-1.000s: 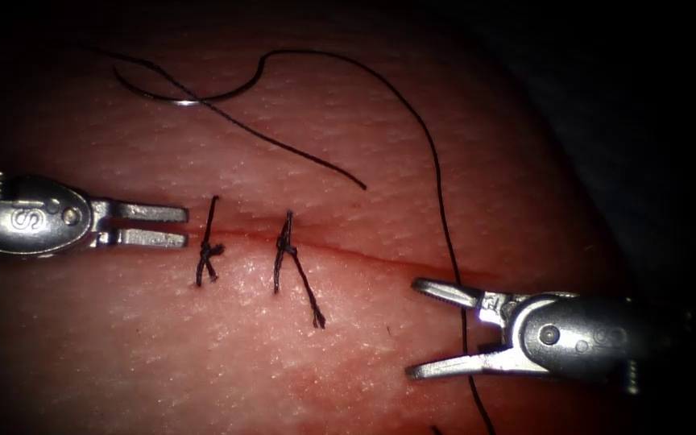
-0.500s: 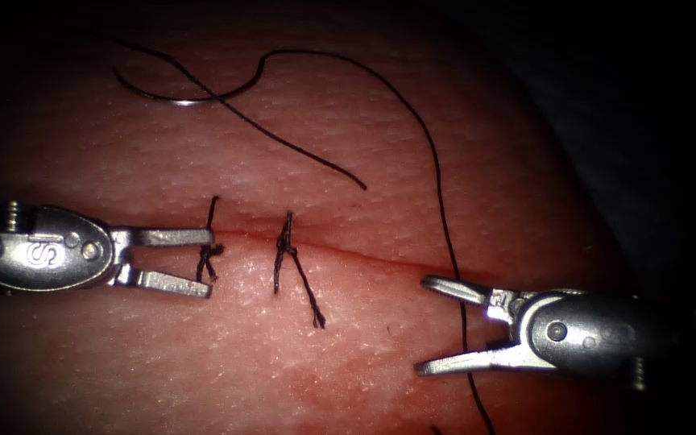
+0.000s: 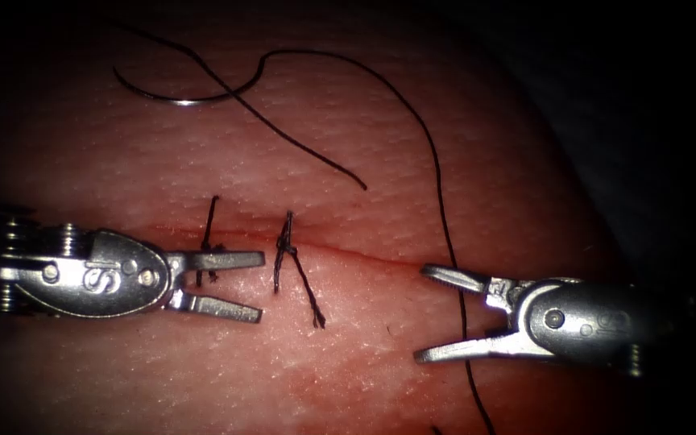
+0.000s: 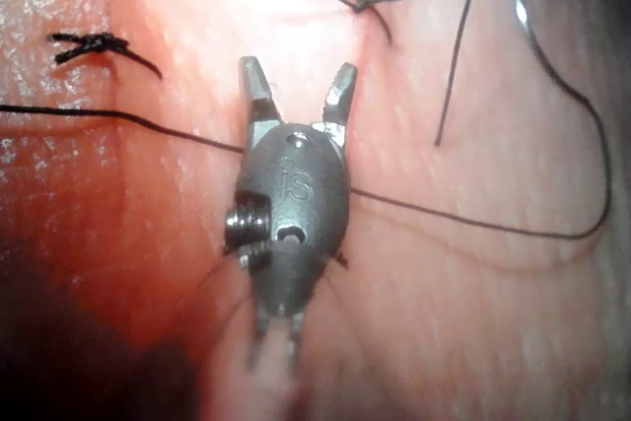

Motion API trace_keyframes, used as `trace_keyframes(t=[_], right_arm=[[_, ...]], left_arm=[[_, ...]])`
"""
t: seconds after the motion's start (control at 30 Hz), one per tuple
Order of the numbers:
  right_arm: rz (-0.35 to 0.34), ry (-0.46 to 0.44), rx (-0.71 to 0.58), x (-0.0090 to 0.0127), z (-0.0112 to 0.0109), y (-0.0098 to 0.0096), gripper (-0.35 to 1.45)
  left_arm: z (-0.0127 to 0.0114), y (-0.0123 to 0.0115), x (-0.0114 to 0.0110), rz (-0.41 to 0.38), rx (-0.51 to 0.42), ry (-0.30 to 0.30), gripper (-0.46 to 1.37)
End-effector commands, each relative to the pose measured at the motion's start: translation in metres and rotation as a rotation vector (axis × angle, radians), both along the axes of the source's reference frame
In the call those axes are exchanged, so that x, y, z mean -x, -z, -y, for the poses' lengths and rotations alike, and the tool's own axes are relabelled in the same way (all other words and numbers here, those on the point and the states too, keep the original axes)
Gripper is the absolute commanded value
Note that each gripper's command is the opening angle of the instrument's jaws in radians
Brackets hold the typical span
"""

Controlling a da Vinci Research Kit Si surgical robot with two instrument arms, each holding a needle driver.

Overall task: Wound Closure
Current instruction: Grab the remiaining suture end with the left gripper

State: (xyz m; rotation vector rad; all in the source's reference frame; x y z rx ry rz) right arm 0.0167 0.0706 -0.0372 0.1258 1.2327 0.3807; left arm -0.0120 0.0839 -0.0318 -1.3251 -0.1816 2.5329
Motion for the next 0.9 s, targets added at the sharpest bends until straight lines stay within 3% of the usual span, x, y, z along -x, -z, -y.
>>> trace_keyframes(t=[0.03, 0.67, 0.83, 0.9], right_arm=[[-0.003, 0.007, -0.002, 0.0, 0.0, 0.0, 1.34], [-0.004, 0.009, -0.001, 0.0002, 0.0001, -0.0001, 1.35], [-0.004, 0.009, -0.001, 0.0002, 0.0002, 0.0, 1.35], [-0.004, 0.009, -0.001, 0.0002, 0.0002, 0.0, 1.34]], left_arm=[[0.0002, 0.0001, 0.0004, -0.009, 0.012, -0.009, 0.28], [0.0014, -0.0007, 0.0043, -0.046, 0.026, -0.062, 0.34], [0.0014, -0.0008, 0.0045, -0.039, 0.026, -0.068, 0.31], [0.0011, -0.0008, 0.0044, -0.038, 0.026, -0.07, 0.22]])
